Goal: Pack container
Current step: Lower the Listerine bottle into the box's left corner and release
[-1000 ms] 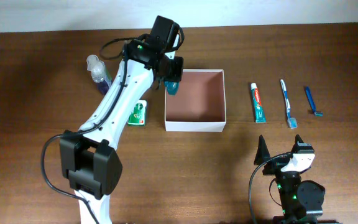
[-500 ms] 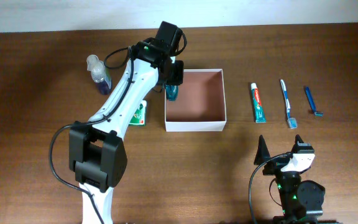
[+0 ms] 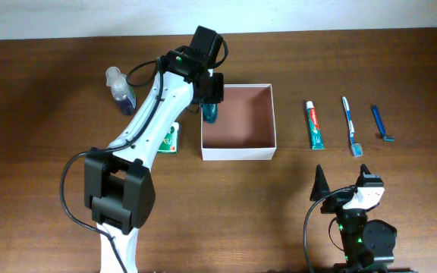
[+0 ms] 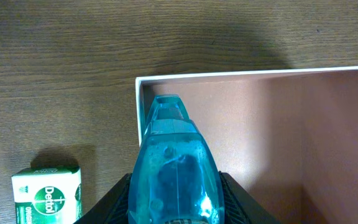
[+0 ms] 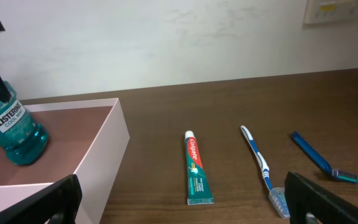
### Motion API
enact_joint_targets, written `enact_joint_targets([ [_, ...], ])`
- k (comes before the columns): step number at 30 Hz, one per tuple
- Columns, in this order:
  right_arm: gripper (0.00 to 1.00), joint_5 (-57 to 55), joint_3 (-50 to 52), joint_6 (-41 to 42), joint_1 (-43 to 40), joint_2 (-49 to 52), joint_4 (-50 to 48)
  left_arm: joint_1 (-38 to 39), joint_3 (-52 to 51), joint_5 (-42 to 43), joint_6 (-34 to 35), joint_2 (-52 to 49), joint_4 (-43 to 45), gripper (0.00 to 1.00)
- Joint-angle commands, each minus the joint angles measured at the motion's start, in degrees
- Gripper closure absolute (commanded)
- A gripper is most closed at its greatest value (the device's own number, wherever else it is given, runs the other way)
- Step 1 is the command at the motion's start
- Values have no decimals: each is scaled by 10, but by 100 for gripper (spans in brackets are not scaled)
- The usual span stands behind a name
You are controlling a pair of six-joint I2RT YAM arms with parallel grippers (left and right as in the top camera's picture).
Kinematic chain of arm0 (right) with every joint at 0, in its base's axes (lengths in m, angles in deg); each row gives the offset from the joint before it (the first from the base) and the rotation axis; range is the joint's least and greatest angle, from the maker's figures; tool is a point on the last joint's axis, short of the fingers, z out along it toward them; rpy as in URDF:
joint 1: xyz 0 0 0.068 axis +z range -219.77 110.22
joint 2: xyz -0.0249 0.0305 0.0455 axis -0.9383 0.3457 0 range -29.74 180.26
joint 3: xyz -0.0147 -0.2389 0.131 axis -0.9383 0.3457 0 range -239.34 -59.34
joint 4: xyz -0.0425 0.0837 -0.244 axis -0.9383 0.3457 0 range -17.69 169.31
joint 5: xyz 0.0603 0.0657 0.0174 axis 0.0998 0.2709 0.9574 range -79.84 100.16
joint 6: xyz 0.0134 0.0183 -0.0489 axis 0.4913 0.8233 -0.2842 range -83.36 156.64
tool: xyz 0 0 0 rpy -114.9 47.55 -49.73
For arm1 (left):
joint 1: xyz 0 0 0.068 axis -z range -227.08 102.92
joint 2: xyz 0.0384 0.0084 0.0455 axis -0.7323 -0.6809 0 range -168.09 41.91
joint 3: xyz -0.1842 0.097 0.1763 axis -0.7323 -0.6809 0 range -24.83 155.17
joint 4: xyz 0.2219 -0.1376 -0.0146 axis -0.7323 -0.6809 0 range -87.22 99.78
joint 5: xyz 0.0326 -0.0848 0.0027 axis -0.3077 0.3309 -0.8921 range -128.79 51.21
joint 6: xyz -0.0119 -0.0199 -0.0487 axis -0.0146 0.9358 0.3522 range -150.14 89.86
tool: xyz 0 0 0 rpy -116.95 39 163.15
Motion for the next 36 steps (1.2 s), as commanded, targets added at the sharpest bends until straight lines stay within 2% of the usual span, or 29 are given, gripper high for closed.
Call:
enact_joint_targets([
  [1,2,3,5,0,-5,-4,0,-1,15,-8,9,4,2,89],
  [16,1,3,5,0,-5,-4,0,-1,11,-43,9,3,1,89],
  [20,2,3,5,0,-5,-4,0,-1,11,-43,9,3,1,87],
  [23,1,3,5,0,-5,-4,0,-1,11,-43,9,3,1,80],
  [31,2,3,5,0,-5,-4,0,-1,11,-43,9,3,1,80],
  [33,1,3,5,0,-5,-4,0,-1,11,-43,9,3,1,78],
  [34,2,3,5,0,-5,-4,0,-1,11,-43,9,3,1,69],
  [36,2,3,5,0,-5,-4,0,-1,11,-43,9,3,1,66],
])
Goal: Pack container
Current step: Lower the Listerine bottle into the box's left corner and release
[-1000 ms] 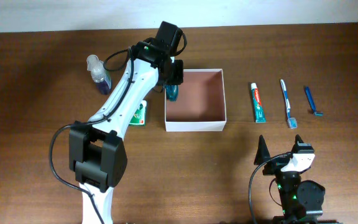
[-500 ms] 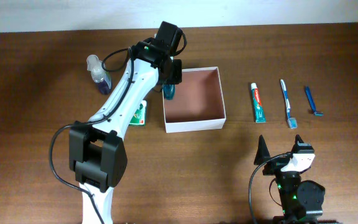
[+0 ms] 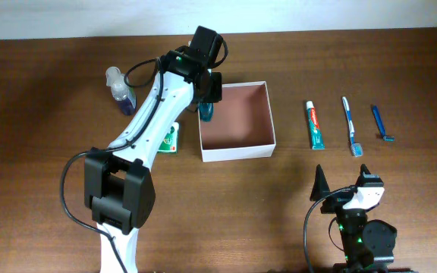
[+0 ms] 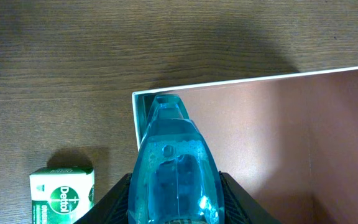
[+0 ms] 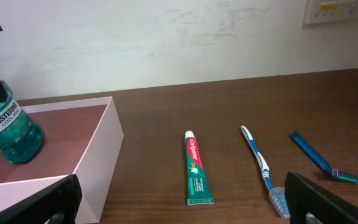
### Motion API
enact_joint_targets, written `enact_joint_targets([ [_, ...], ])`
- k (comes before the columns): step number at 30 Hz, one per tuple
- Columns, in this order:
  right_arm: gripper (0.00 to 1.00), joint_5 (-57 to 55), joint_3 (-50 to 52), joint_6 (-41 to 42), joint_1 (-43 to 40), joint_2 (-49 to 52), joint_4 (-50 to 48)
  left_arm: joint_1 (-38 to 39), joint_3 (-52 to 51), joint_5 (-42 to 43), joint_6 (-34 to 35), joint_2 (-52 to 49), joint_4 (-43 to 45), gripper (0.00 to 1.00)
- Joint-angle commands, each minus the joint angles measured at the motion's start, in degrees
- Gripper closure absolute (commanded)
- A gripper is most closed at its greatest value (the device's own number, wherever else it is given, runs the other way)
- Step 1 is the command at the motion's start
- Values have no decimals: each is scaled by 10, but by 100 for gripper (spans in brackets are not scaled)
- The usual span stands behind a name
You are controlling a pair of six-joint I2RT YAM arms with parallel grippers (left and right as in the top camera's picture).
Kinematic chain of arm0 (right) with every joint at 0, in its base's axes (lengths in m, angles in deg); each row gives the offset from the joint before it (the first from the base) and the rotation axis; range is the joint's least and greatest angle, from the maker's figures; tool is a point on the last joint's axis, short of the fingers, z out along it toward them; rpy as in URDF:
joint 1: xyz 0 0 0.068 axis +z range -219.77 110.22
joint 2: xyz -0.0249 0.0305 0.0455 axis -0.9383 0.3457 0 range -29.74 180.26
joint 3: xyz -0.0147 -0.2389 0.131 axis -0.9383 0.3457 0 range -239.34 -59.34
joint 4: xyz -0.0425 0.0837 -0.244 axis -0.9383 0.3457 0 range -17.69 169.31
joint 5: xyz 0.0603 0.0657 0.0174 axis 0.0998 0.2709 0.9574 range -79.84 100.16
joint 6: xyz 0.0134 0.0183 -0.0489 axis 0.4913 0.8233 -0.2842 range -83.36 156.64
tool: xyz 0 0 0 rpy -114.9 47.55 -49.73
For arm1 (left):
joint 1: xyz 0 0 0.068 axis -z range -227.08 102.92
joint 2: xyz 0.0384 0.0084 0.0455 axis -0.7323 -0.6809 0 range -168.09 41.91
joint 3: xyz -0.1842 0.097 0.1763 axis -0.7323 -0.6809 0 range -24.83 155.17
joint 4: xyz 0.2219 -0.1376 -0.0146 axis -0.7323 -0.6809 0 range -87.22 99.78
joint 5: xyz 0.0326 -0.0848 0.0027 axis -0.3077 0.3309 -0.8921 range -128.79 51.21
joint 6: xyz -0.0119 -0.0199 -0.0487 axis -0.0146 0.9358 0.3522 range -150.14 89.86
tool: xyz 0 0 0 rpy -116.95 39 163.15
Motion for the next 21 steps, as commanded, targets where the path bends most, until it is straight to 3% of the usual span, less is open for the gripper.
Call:
enact_joint_targets([
  [1,2,3,5,0,-5,-4,0,-1,11,-13,5,3,2,66],
  [4,2,3,5,0,-5,-4,0,-1,11,-13,5,3,2,59],
  [21,2,3,5,0,-5,-4,0,-1,11,-13,-5,3,10,51],
])
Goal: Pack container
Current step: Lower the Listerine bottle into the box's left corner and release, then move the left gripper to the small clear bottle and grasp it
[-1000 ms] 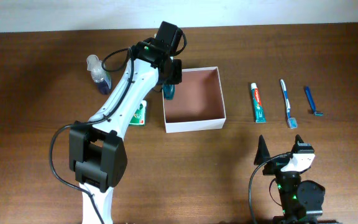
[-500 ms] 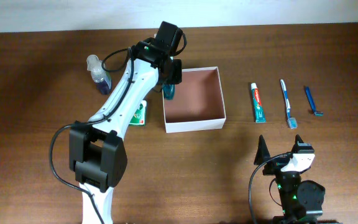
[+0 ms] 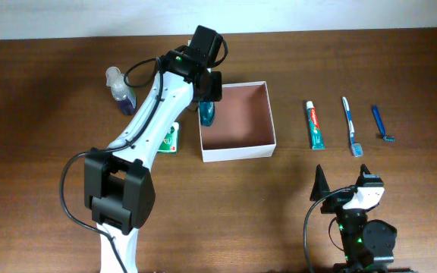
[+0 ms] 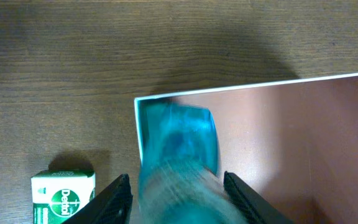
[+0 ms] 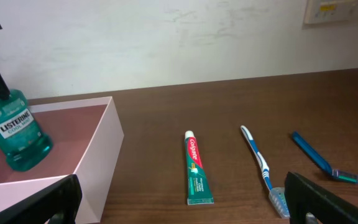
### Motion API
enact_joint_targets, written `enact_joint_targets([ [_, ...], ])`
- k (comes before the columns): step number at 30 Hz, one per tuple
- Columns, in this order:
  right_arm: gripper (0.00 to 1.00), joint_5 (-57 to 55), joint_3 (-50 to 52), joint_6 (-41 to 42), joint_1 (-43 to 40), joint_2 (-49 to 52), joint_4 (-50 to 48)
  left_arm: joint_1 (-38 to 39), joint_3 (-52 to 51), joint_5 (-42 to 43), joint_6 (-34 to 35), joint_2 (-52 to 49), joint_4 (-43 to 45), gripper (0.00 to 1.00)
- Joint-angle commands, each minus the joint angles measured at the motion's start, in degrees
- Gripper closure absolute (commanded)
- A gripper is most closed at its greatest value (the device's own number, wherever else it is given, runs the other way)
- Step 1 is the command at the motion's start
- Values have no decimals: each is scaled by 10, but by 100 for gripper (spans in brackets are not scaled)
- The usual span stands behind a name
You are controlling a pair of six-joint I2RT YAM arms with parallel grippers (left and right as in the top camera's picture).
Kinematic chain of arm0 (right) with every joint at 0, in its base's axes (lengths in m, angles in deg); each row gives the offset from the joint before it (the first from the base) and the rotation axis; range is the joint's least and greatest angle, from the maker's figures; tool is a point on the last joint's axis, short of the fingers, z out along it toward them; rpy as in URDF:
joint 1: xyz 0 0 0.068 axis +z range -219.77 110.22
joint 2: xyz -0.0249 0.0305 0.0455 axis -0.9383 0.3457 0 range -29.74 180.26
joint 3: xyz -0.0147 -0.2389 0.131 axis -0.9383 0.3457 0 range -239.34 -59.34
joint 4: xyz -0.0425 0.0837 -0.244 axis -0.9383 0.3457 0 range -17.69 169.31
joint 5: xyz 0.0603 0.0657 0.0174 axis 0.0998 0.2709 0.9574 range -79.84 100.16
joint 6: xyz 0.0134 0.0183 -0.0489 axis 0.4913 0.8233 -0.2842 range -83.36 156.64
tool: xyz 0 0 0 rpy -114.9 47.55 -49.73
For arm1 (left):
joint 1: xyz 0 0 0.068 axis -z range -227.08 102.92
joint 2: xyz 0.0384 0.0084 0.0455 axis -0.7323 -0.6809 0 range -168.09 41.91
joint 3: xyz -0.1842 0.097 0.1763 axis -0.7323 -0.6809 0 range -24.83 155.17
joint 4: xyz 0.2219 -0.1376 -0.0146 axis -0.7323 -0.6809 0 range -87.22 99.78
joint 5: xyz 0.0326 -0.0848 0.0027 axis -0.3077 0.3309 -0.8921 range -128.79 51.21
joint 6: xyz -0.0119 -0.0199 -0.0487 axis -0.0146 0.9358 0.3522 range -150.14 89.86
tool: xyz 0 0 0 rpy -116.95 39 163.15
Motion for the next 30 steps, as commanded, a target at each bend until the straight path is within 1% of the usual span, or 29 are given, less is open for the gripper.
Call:
enact_joint_targets([
  [1,2,3,5,0,-5,-4,0,-1,11,-9,-12,3,7,51],
  [7,2,3,5,0,-5,-4,0,-1,11,-9,-17,3,9,51],
  [10,1,3,5,0,-5,-4,0,-1,12,-9,-38,3,20,51],
  [11,2,3,5,0,-5,-4,0,-2,17,-8,-48,3,21,51],
  [16,1,3,5,0,-5,-4,0,-10,76,-7,-49,3,-2,51],
  [20,2,3,5,0,-5,-4,0,-22,167,-6,-50,3,-47,51],
  [22,2,3,5,0,-5,-4,0,-28,218,-6,-69,3,-75,50],
  [25,1,3,5,0,-5,-4,0,-41,294,-11,-106,3,-131,40],
  [28,1,3,5,0,-5,-4,0,-69,361,-24,-116,3,-202,37],
  [30,1,3,5,0,-5,-4,0,-91,384,-24,-116,3,-236,37],
])
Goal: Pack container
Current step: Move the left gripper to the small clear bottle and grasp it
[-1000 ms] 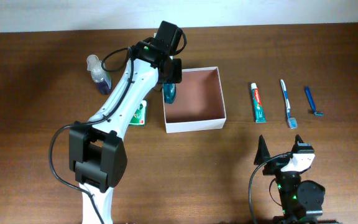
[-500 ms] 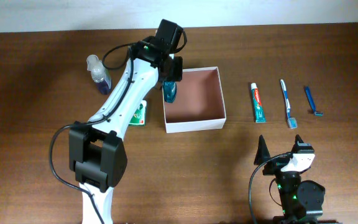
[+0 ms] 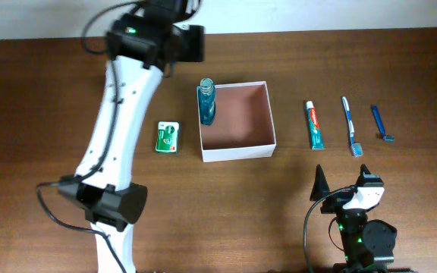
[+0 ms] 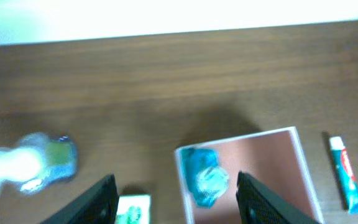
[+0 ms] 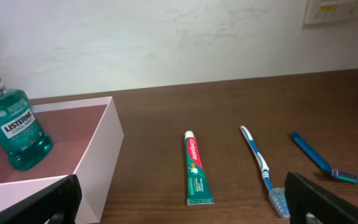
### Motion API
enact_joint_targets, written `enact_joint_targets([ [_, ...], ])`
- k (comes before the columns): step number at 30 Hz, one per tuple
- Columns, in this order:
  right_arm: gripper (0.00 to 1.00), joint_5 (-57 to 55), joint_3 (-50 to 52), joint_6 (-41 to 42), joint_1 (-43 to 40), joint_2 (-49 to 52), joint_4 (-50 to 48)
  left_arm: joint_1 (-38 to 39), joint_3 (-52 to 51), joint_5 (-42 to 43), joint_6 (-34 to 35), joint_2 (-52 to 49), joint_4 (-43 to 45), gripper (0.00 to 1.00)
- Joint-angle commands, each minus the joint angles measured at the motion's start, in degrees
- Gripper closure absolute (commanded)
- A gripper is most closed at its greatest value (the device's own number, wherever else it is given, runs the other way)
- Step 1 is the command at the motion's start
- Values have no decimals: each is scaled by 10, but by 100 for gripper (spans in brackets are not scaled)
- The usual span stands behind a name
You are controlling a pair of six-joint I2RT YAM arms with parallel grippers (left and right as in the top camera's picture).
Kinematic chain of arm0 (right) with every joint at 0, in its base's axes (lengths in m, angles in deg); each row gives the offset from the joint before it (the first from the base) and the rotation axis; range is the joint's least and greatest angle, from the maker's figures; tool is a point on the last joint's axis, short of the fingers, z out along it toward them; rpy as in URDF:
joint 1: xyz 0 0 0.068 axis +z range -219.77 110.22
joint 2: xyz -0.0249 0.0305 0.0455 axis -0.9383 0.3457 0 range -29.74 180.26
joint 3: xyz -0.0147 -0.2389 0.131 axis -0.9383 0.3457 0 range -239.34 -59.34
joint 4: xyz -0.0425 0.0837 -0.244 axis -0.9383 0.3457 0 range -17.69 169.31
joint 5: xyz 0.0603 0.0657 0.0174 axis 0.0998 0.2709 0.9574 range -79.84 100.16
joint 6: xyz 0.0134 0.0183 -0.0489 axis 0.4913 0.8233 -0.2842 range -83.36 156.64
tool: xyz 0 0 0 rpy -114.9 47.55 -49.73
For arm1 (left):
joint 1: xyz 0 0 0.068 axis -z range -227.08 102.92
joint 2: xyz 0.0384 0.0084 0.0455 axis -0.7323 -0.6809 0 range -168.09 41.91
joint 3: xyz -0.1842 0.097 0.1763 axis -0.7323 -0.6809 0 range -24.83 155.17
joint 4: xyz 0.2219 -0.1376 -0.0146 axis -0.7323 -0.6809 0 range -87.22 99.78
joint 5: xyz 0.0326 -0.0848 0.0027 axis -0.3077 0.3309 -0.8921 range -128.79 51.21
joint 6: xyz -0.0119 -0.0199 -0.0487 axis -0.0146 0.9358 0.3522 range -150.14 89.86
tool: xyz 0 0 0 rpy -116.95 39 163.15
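A white box [image 3: 238, 154] with a pink floor sits mid-table. The teal mouthwash bottle [image 3: 206, 103] stands upright in its back left corner, also the blurred teal bottle [image 4: 204, 177] in the left wrist view and the labelled bottle [image 5: 14, 130] in the right wrist view. My left gripper [image 3: 194, 43] is raised high behind the box, open [image 4: 176, 208] and empty. My right gripper [image 3: 346, 194] rests near the front edge, open [image 5: 179, 199], with nothing in it. Toothpaste [image 3: 314, 125], toothbrush [image 3: 351, 126] and blue razor [image 3: 381, 123] lie right of the box.
A green soap packet [image 3: 168, 137] lies left of the box. A small spray bottle [image 4: 27, 162] lies further left and back; my left arm hides it in the overhead view. The wall runs along the table's back edge.
My left gripper was open low around the mouthwash bottle in the box corner. Now it is high above the table and further back, and the bottle stands free.
My left gripper held the mouthwash bottle tilted at the box's back left corner. The box then sat slightly shifted with the bottle still gripped. Then the jaws stood open beside the bottle. Now the gripper is up and away, and the bottle is upright in the box.
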Motion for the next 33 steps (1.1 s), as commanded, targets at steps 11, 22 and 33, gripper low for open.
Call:
enact_joint_targets([
  [11,2,3,5,0,-5,-4,0,-204,33,4,-52,-3,-65,39],
  [22,1,3,5,0,-5,-4,0,-230,32,48,-182,-56,-50,38],
  [33,2,3,5,0,-5,-4,0,-230,32,48,-217,-133,-17,38],
])
